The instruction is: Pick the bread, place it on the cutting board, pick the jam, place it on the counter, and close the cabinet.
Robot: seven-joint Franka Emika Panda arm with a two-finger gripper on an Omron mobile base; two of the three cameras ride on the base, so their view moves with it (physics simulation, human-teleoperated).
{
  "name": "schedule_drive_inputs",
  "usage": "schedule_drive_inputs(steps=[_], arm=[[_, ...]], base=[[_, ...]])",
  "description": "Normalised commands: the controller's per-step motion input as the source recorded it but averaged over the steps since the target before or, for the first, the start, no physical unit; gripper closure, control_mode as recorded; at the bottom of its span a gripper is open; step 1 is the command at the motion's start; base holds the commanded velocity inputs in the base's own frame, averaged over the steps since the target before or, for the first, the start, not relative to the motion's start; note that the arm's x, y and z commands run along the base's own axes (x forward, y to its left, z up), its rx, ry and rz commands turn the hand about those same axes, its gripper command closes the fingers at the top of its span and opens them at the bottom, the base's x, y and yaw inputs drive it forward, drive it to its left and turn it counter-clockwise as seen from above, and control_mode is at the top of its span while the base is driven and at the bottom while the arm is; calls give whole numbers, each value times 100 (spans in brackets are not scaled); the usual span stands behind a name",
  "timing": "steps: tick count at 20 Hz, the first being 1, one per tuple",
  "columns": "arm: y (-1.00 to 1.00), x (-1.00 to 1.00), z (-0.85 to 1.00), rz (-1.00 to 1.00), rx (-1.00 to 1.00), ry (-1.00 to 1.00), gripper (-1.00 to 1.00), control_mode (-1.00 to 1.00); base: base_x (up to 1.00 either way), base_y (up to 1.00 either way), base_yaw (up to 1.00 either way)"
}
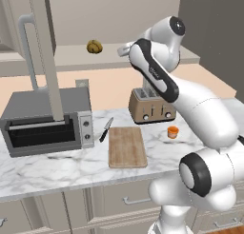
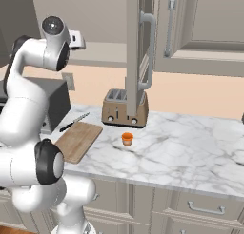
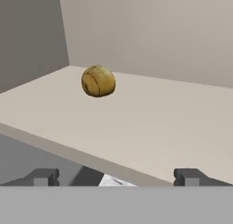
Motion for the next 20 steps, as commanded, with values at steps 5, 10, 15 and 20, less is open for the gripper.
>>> schedule_drive_inputs(steps=[5, 10, 15, 20], arm=[[17, 24, 0, 1, 0, 0, -100, -100], [20, 29, 0, 2, 0, 0, -100, -100], [19, 29, 0, 2, 0, 0, -100, -100], [14, 32, 0, 2, 0, 0, -100, -100]], base=[[0, 0, 0], [0, 0, 0], [0, 0, 0], [0, 0, 0]])
